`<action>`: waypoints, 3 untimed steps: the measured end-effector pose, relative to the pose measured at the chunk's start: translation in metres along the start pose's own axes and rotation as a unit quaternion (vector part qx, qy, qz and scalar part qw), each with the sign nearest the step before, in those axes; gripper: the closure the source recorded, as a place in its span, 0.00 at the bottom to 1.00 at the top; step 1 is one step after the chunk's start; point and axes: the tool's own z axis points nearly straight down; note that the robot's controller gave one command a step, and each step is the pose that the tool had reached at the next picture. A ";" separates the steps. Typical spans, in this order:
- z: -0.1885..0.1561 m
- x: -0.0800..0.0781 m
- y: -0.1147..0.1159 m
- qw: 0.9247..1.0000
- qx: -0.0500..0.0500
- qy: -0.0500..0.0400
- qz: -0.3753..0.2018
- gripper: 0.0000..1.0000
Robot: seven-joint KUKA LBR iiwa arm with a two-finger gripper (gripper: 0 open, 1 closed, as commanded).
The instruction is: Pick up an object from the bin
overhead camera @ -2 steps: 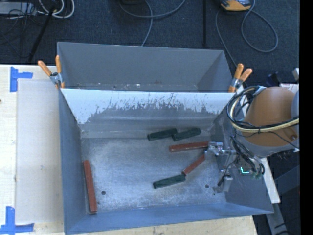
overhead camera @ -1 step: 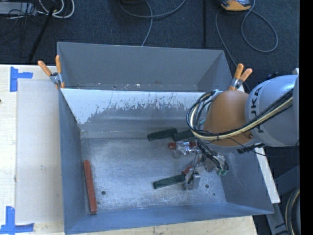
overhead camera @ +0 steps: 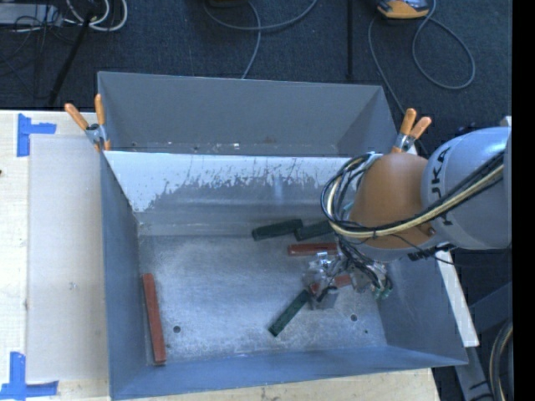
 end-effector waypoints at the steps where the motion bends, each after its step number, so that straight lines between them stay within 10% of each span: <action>1: 0.000 0.005 -0.022 0.937 0.000 -0.001 -0.348 1.00; 2: 0.000 0.005 -0.022 0.938 0.000 -0.001 -0.347 0.00; 3: 0.000 -0.038 -0.053 0.932 0.002 -0.003 -0.362 0.00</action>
Offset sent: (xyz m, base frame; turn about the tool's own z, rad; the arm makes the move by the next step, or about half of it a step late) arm -0.0025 -0.0227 0.0003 -0.7120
